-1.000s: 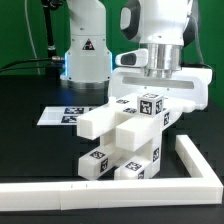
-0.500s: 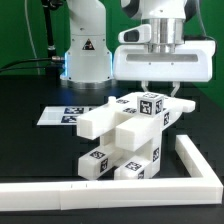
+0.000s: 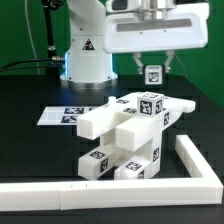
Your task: Assemble chair
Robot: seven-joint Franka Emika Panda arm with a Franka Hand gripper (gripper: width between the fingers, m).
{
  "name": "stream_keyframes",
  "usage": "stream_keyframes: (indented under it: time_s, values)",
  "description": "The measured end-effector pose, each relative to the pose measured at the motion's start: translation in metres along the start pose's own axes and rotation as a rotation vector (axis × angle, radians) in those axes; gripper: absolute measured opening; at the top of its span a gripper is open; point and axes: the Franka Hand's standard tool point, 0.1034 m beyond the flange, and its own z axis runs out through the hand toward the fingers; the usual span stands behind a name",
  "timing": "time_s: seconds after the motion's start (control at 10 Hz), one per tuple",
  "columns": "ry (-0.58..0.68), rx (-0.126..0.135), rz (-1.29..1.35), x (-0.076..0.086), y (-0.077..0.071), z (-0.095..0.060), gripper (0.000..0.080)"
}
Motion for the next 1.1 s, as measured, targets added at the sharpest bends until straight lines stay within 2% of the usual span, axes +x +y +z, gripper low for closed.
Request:
stream_keyframes:
  time_s: [0.1,0.2,0.5,0.6,0.7,0.8,0.9,1.1]
  values:
    - [0.019,-0.006,-0.037,0.023,0.016,-0.004,0.0285]
    - [0.043,-0.015,-0.058,0.04,0.026,-0.005,0.0285]
    - [0.038,-0.021,-0.048,0.037,0.025,0.0,0.0285]
    - [0.036,-0.027,-0.055,0.038,0.027,0.002,0.0285]
    - [0.028,-0.048,-0.071,0.045,0.029,0.008,0.0285]
    - [0.034,-0.047,-0.089,0.057,0.028,-0.003,0.0285]
    - [0.057,-0.034,-0.113,0.07,0.032,-0.018,0.0285]
    - [0.084,-0.042,-0.157,0.099,0.042,-0.026,0.0285]
